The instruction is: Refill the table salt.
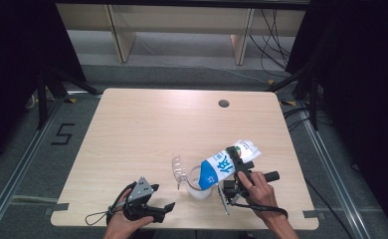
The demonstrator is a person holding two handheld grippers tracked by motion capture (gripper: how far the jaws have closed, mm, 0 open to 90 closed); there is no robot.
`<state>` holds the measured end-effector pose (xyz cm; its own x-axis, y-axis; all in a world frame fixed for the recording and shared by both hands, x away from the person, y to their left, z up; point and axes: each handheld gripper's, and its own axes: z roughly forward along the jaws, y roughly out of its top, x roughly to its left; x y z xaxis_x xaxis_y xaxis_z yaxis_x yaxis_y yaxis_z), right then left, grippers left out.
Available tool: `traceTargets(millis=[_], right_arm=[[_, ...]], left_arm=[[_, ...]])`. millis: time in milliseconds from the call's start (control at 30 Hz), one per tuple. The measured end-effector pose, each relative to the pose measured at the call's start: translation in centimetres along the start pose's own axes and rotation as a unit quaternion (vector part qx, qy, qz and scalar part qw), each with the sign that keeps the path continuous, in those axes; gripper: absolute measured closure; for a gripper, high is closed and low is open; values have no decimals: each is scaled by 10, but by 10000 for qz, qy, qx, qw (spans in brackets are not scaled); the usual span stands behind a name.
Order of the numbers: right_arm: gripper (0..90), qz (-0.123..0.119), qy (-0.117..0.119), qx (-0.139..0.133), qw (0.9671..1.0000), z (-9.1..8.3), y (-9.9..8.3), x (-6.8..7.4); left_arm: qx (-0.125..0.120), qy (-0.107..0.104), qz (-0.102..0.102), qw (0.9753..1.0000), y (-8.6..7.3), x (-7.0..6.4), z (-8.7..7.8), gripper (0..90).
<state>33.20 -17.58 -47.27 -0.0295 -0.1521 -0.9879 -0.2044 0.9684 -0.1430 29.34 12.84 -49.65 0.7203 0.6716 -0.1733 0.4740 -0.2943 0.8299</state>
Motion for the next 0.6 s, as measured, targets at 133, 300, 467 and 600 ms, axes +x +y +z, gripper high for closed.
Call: traceTargets(millis=[133,300,467,600], right_arm=[[534,17,-84,-63,9999,1,0,0],[535,-148,-93,-73,9998,0,0,-3],[538,-266,-220,-229,9991,2,0,-4],[543,-147,-161,-145,9997,1,0,-2]], left_arm=[[6,18,0,10000,0,0,0,164],[9,6,-1,10000,0,0,0,164],[-22,5,-21,10000,0,0,0,164],[-21,6,-20,10000,0,0,0,164]])
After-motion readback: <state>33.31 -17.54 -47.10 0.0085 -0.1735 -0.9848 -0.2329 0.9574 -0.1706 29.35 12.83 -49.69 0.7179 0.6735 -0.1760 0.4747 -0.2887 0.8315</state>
